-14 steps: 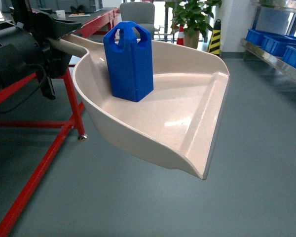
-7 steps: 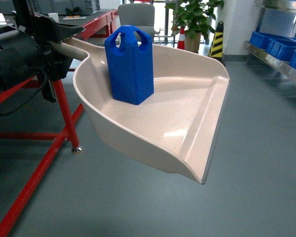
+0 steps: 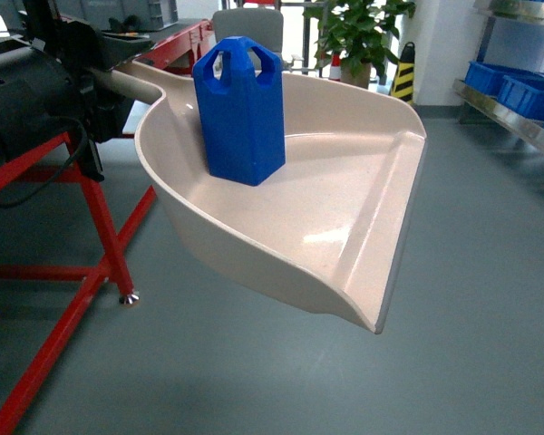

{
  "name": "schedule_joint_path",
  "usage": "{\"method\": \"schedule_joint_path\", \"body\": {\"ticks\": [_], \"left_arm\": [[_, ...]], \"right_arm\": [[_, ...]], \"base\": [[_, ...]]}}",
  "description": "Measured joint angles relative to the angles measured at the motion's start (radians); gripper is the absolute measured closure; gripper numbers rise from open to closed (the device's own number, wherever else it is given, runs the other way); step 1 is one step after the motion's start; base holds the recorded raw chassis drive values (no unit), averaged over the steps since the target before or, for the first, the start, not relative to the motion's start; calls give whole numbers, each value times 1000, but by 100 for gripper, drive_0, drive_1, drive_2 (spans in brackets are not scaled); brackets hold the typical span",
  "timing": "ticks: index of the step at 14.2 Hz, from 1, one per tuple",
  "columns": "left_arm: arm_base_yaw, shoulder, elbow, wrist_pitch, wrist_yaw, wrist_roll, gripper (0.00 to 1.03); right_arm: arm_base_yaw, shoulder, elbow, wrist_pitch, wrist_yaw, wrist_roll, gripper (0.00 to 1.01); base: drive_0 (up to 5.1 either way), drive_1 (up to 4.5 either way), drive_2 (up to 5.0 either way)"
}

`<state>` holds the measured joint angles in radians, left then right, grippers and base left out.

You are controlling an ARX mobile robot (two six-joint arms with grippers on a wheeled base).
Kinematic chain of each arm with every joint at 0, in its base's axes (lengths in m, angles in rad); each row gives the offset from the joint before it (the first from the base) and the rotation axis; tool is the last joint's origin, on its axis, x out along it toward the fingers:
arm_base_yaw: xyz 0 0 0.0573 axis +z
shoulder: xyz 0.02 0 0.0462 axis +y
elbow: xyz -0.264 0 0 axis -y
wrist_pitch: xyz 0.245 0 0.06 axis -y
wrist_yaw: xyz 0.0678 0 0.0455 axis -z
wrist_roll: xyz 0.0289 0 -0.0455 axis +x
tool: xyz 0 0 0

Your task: Place part in tray to right shelf

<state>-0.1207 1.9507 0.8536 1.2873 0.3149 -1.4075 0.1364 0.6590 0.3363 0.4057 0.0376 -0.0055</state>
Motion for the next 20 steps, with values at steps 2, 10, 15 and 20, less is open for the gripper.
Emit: {"method": "schedule_joint_path", "body": {"ticks": [2, 10, 15, 20], "left_arm": [[0, 0, 0, -7, -1, 0, 91], [0, 0, 0, -8, 0, 1, 91], [5, 0, 0, -7, -3, 0, 91], [1, 0, 2, -8, -1, 0, 91]], "right_arm": [[1, 0, 0, -3, 0, 0, 3], [0, 0, 0, -2, 0, 0, 3], [1, 0, 0, -1, -1, 0, 3], [1, 0, 0, -2, -1, 0, 3]], "base": [[-3, 405, -410], [7, 414, -401], [-144, 182, -470], [-159, -159, -159]]}}
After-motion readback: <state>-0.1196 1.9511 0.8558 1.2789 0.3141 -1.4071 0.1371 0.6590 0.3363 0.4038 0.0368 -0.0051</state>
